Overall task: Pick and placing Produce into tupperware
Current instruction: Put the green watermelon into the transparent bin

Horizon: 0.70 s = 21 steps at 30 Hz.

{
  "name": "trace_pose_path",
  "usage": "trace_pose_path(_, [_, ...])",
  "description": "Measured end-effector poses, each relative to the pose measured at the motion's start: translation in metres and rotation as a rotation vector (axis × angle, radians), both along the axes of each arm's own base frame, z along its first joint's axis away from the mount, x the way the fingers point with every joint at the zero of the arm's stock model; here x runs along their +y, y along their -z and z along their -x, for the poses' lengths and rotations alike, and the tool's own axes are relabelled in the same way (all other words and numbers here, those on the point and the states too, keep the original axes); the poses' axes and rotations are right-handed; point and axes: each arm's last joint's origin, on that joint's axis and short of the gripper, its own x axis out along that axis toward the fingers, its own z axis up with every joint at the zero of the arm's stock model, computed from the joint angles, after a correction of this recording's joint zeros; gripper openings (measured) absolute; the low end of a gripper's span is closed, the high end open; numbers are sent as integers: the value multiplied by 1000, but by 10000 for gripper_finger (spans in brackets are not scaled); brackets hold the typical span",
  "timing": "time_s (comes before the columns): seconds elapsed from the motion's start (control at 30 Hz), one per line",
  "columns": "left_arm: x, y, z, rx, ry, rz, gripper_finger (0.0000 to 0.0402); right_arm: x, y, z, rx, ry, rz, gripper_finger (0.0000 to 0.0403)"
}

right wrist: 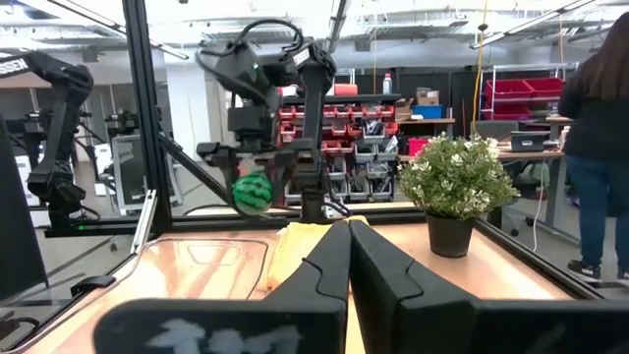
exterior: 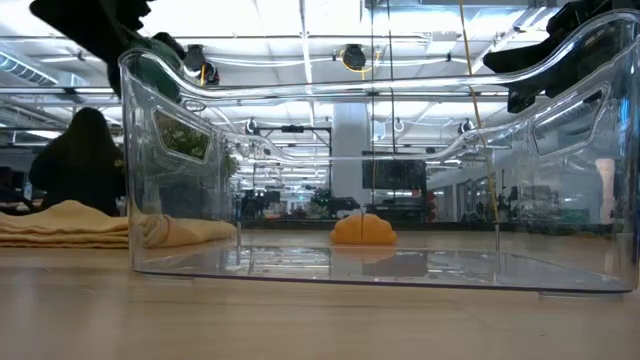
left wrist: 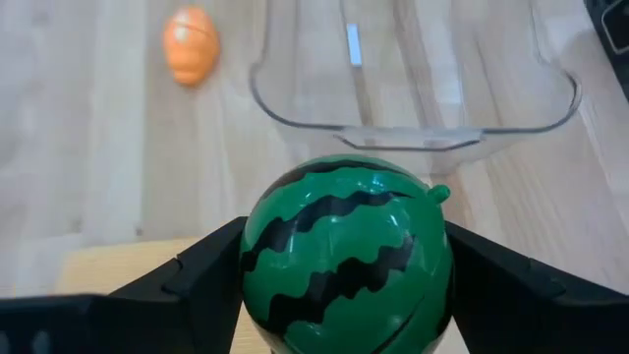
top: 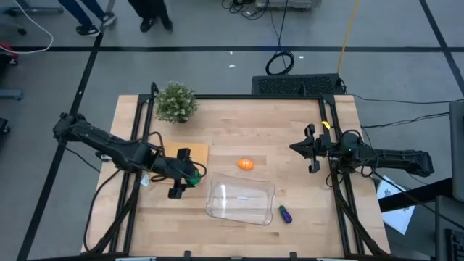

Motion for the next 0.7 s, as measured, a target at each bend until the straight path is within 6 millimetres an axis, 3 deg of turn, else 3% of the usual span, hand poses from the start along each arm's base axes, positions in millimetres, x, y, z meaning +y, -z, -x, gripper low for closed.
trace_pose_path(0.7, [30, -47, 46, -235, -31, -61, 296, 0, 0, 0, 0, 0, 0, 0])
